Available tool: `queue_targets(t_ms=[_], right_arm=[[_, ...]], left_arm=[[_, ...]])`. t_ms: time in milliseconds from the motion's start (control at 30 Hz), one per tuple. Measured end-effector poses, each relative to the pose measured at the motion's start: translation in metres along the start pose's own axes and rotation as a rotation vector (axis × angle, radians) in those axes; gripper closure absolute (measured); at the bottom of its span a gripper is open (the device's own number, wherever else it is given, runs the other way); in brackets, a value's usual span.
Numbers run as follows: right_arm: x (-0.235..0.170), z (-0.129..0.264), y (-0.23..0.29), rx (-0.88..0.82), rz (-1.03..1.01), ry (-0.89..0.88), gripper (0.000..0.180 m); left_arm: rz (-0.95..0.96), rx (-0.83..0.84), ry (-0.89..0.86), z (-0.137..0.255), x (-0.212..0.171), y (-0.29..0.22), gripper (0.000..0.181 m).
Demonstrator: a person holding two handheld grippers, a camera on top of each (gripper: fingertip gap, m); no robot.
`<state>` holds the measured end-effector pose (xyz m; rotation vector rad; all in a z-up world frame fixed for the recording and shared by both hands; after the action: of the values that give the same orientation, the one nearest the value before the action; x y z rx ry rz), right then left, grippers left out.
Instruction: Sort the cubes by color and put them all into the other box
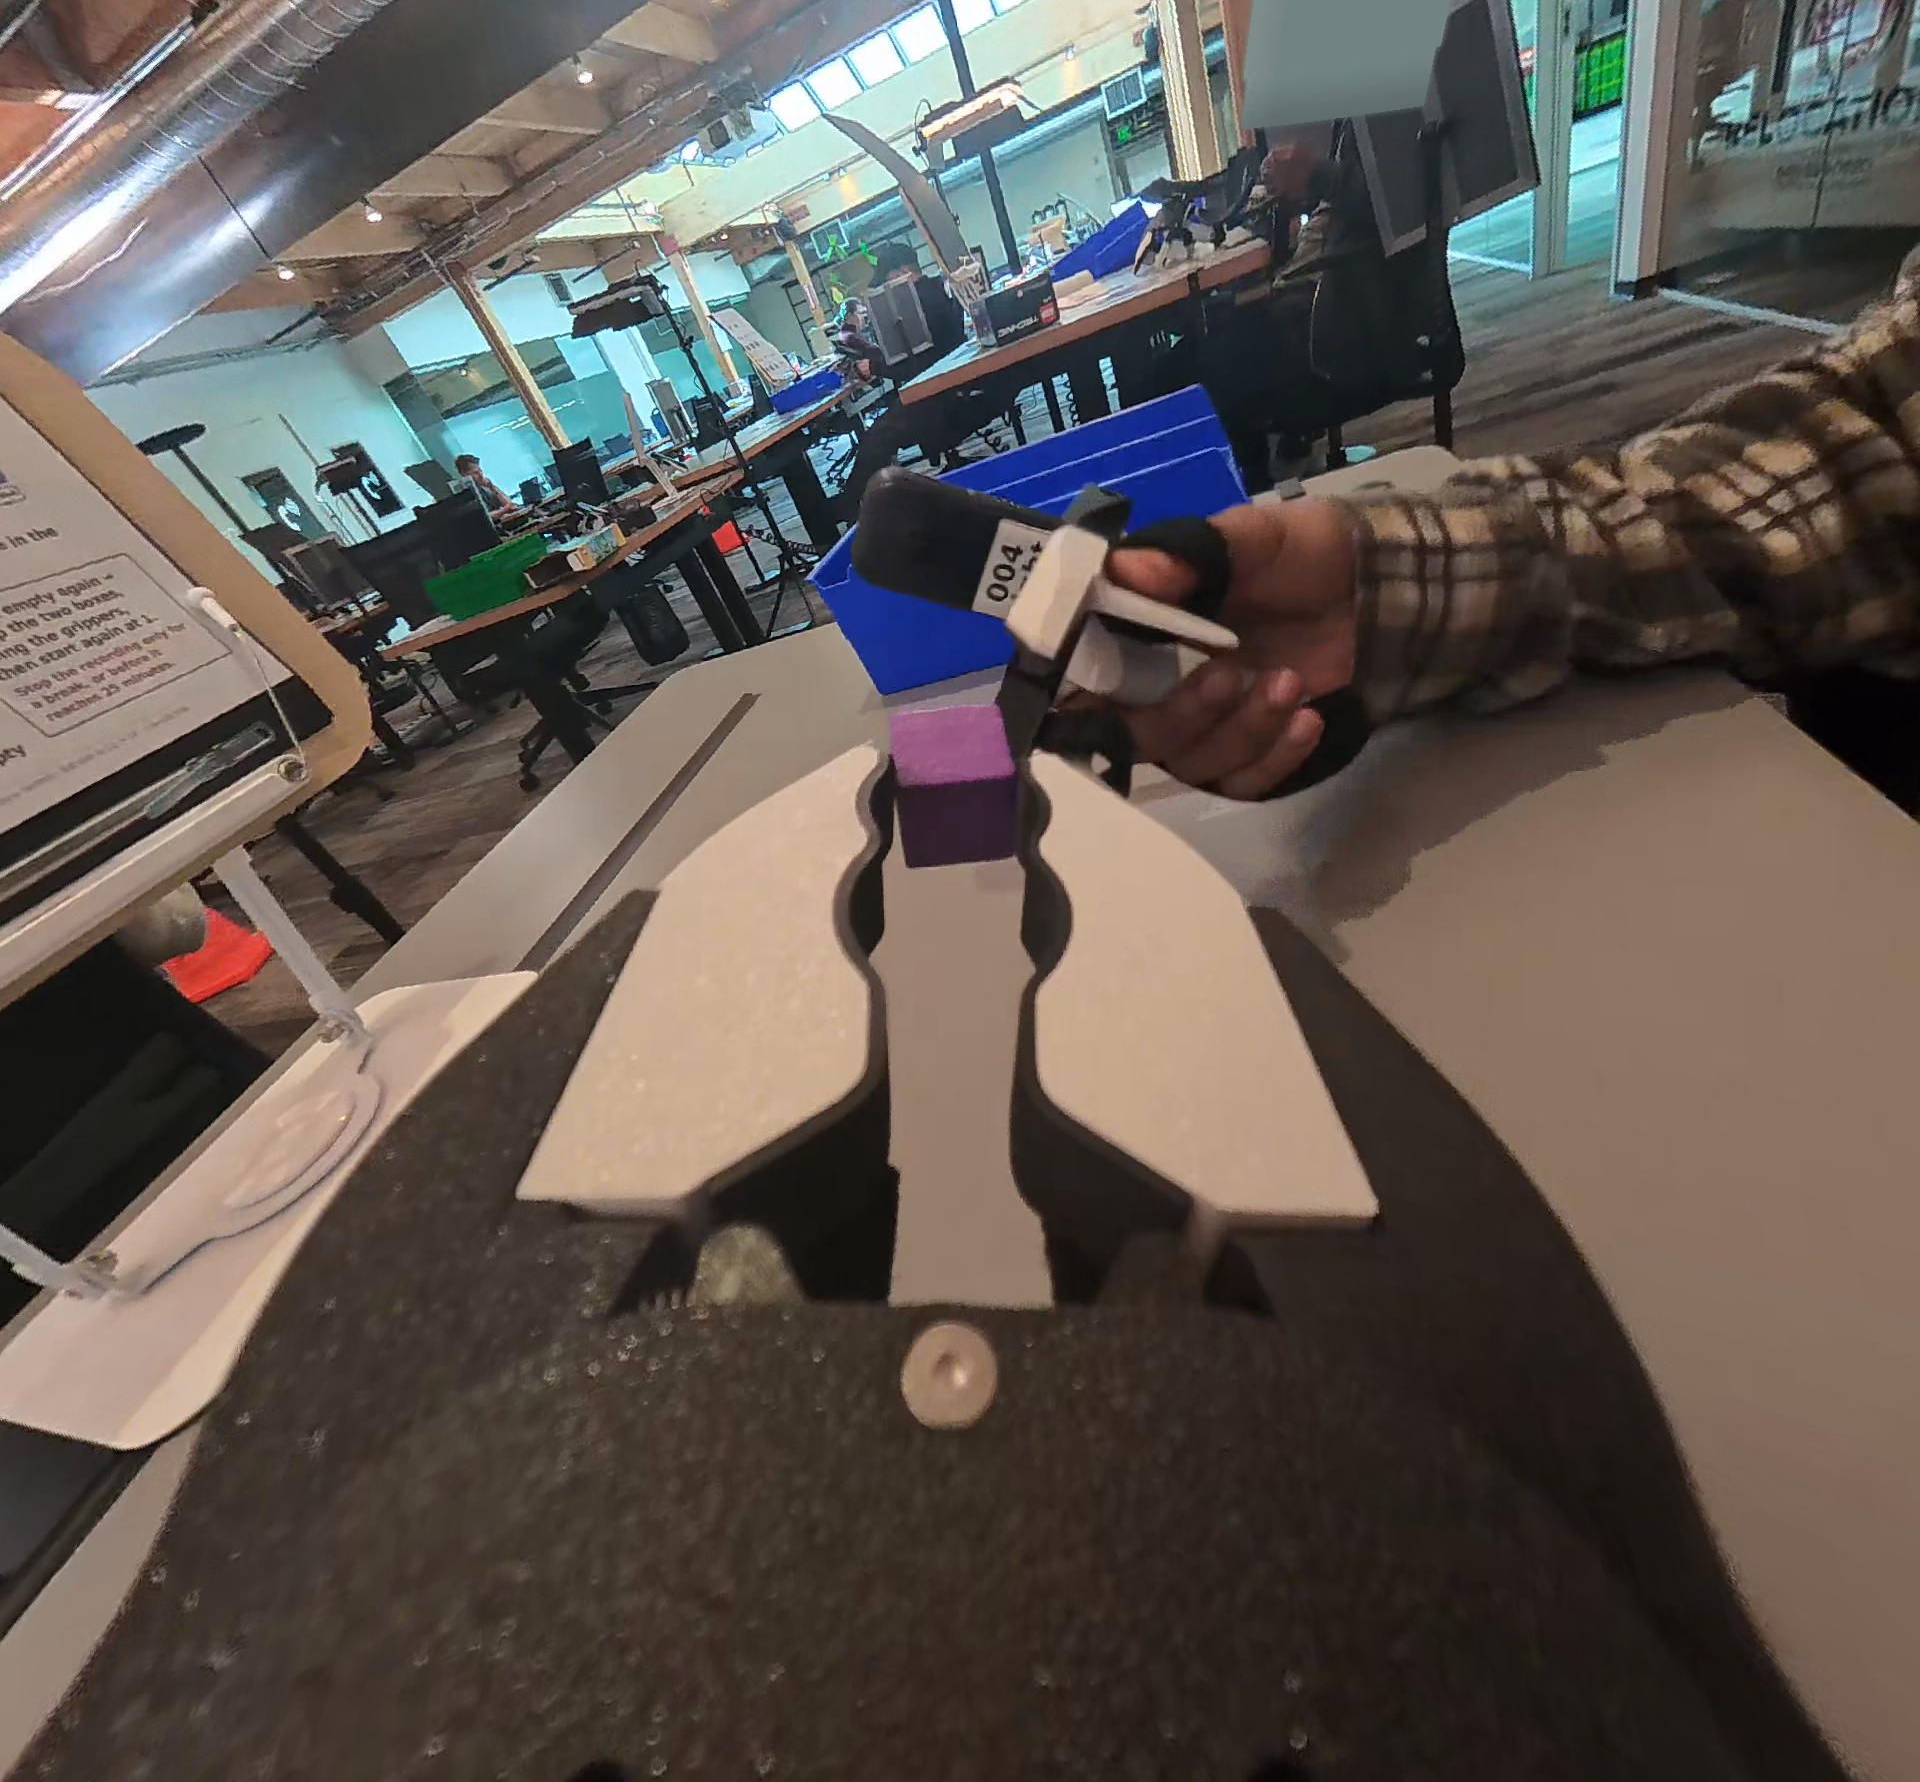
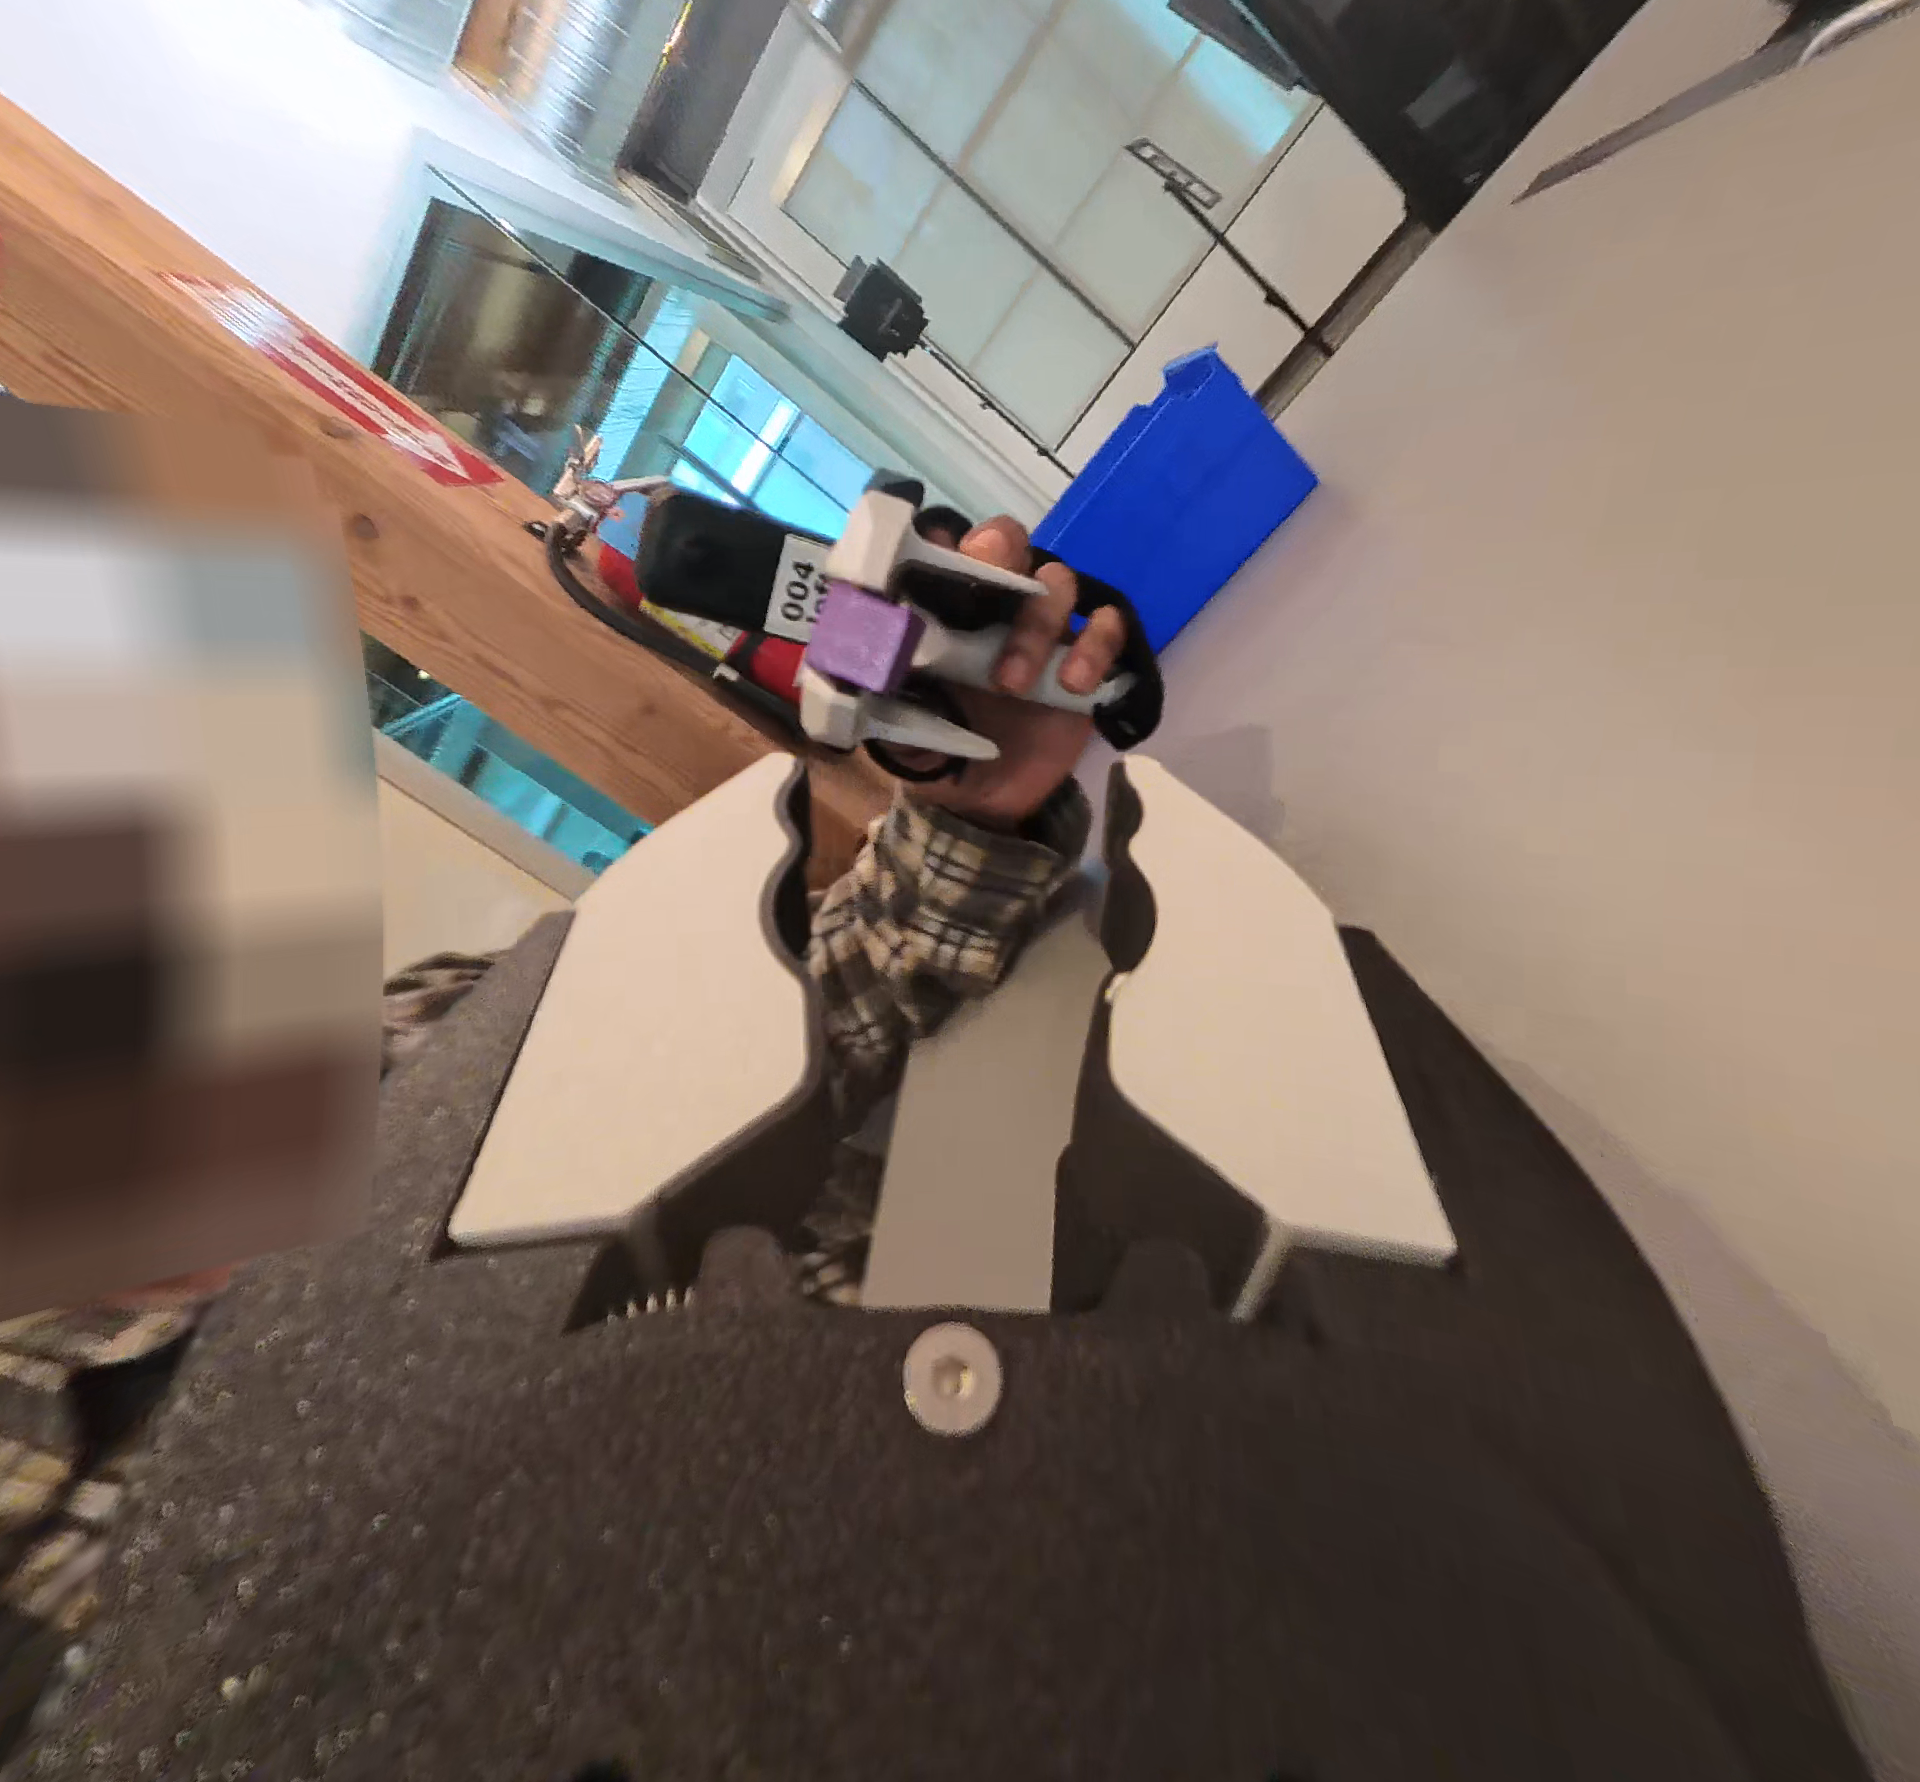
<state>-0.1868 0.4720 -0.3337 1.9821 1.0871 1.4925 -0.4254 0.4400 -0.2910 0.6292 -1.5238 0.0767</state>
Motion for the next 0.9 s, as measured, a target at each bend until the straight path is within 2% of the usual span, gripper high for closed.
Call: queue_targets(t_ms=[233,500,800,900], right_arm=[[0.007,-0.024,0.007,0.038,-0.206,0.032,0.126],[0.010,-0.049,0.008,-0.054,-0.223,0.200,0.136],[0.011,-0.058,0.008,-0.029,-0.250,0.240,0.157],[0.012,-0.059,0.008,-0.031,-0.251,0.244,0.158]], left_arm=[[-0.063,-0.006,0.029,-0.004,0.002,-0.007,0.160],[-0.123,0.009,0.081,-0.007,0.001,-0.011,0.160],[-0.157,0.012,0.088,-0.008,0.004,-0.013,0.159],[-0.162,0.016,0.090,-0.007,0.005,-0.013,0.159]])
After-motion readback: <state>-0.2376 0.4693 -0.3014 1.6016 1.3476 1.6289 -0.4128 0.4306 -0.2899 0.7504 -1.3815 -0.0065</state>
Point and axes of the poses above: each gripper's, where its closed fingertips meet, z back along the fingers, x out of its top, y = z × x across the jaws, the point moved 10 cm from there along z, back along the fingers, and after that the axes turned 13 degrees about x, right-handed, at the moved point
